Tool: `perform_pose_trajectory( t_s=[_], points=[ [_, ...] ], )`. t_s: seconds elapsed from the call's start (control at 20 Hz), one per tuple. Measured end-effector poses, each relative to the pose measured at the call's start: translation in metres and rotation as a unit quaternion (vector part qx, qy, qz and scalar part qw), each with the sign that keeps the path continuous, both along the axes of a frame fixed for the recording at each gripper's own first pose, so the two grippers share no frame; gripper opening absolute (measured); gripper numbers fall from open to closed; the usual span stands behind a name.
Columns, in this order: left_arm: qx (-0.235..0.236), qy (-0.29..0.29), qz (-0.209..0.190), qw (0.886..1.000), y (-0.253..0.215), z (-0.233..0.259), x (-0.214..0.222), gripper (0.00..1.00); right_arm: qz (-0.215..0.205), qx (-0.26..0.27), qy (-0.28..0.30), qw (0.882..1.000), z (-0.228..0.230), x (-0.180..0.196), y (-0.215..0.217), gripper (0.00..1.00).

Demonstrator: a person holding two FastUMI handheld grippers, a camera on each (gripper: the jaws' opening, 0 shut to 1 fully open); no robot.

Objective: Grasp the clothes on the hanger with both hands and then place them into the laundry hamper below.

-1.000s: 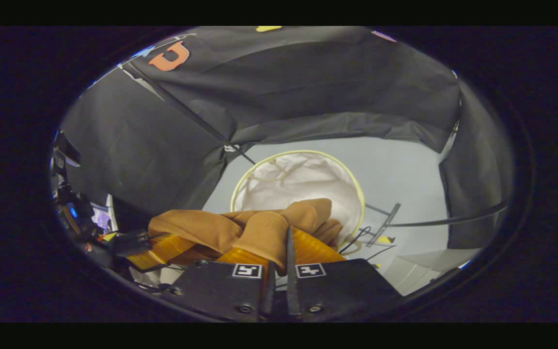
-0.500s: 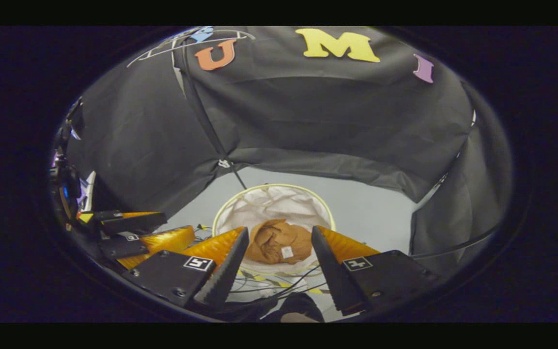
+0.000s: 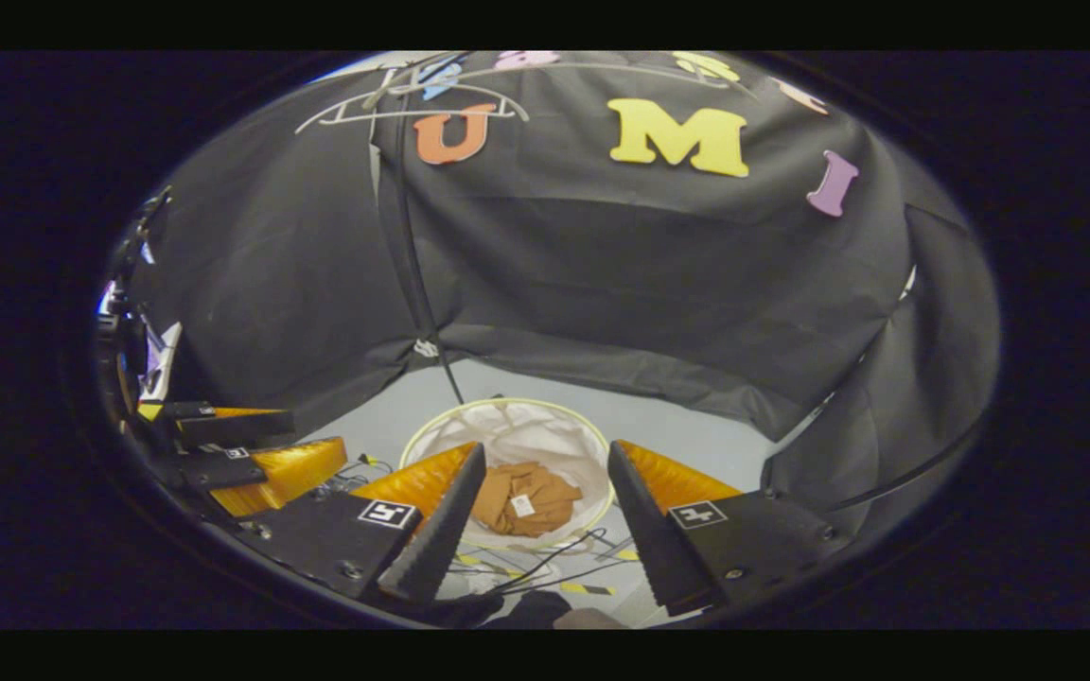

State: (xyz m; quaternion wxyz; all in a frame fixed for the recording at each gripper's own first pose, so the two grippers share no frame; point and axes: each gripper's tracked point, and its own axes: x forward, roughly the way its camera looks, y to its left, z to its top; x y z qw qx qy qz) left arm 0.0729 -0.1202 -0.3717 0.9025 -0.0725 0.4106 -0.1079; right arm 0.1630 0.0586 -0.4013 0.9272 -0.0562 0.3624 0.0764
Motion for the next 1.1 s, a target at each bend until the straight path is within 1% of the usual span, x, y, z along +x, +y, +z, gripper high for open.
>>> perform_pose_trajectory(
  t_s=[0.05, 0.1, 0.2, 0.3, 0.35, 0.4, 0.5, 0.55, 0.6, 0.65, 0.7, 0.9, 0.95, 1.05, 1.1],
  points=[
    [0.008, -0.015, 0.011, 1.0, 0.008, 0.011, 0.003, 1.0, 0.005, 0.005, -0.012, 1.0, 0.013, -0.003, 0.001, 0.86],
    [0.009, -0.037, 0.019, 0.999, 0.011, 0.027, 0.008, 0.97, 0.009, 0.01, -0.025, 1.0, 0.028, -0.003, 0.001, 0.83],
    [0.019, -0.073, 0.035, 0.997, 0.019, 0.064, 0.013, 0.97, 0.018, 0.025, -0.056, 0.998, 0.063, -0.009, 0.004, 0.83],
    [0.022, -0.114, 0.056, 0.992, 0.026, 0.107, 0.012, 0.97, 0.031, 0.053, -0.087, 0.994, 0.097, -0.021, 0.01, 0.83],
    [0.025, -0.132, 0.065, 0.989, 0.029, 0.127, 0.009, 0.97, 0.037, 0.057, -0.102, 0.992, 0.113, -0.026, 0.008, 0.86],
    [0.03, -0.149, 0.073, 0.986, 0.03, 0.148, 0.005, 0.97, 0.044, 0.062, -0.12, 0.99, 0.131, -0.031, 0.005, 0.84],
    [0.046, -0.183, 0.088, 0.978, 0.029, 0.193, -0.007, 0.97, 0.057, 0.068, -0.158, 0.983, 0.167, -0.044, -0.011, 0.86],
    [0.056, -0.199, 0.095, 0.974, 0.029, 0.211, -0.016, 0.97, 0.061, 0.067, -0.182, 0.979, 0.185, -0.05, -0.017, 0.96],
    [0.066, -0.217, 0.1, 0.969, 0.029, 0.232, -0.025, 0.94, 0.066, 0.067, -0.203, 0.975, 0.206, -0.06, -0.023, 0.98],
    [0.075, -0.23, 0.108, 0.964, 0.029, 0.25, -0.037, 0.96, 0.07, 0.072, -0.22, 0.97, 0.228, -0.07, -0.027, 1.0],
    [0.081, -0.24, 0.116, 0.96, 0.029, 0.267, -0.047, 1.0, 0.073, 0.081, -0.234, 0.966, 0.245, -0.079, -0.031, 1.0],
    [0.095, -0.281, 0.148, 0.944, 0.036, 0.327, -0.087, 1.0, 0.074, 0.119, -0.279, 0.95, 0.303, -0.115, -0.048, 1.0],
    [0.099, -0.293, 0.153, 0.939, 0.037, 0.341, -0.095, 1.0, 0.073, 0.13, -0.287, 0.946, 0.313, -0.118, -0.05, 0.95],
    [0.106, -0.317, 0.16, 0.929, 0.041, 0.368, -0.109, 1.0, 0.073, 0.149, -0.297, 0.94, 0.332, -0.124, -0.054, 0.95],
    [0.105, -0.325, 0.161, 0.926, 0.042, 0.375, -0.117, 1.0, 0.07, 0.152, -0.303, 0.938, 0.339, -0.128, -0.056, 1.0]
  ],
)
